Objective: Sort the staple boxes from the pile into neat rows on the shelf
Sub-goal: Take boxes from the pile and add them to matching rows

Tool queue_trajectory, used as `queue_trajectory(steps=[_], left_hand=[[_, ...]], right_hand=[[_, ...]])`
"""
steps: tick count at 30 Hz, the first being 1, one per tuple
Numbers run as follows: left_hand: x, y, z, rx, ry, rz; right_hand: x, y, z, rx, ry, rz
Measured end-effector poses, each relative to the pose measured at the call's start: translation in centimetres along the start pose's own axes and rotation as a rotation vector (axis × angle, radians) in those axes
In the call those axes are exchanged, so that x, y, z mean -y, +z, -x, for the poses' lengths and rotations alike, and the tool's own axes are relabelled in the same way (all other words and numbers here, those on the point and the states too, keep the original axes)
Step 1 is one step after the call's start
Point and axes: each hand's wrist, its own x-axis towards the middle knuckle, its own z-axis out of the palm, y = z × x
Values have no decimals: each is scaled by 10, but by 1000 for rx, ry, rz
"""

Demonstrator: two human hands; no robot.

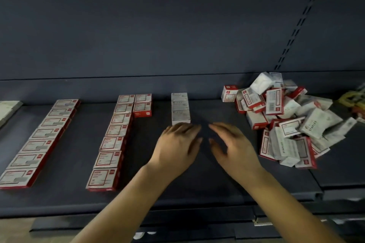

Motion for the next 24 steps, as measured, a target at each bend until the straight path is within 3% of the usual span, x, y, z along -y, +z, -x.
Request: queue_trajectory(steps=[8,10,14,24], left_hand=[[-57,24,-54,-12,134,60],[-64,30,-77,23,143,28],[-70,47,-109,155,139,-53],[-53,60,-100,325,109,-231]], right_hand=[[-74,-77,-29,-255,191,97],[-103,-84,-49,-199,335,221],[-131,-80,-72,68,647,524],[-115,-79,-72,40,679,515]])
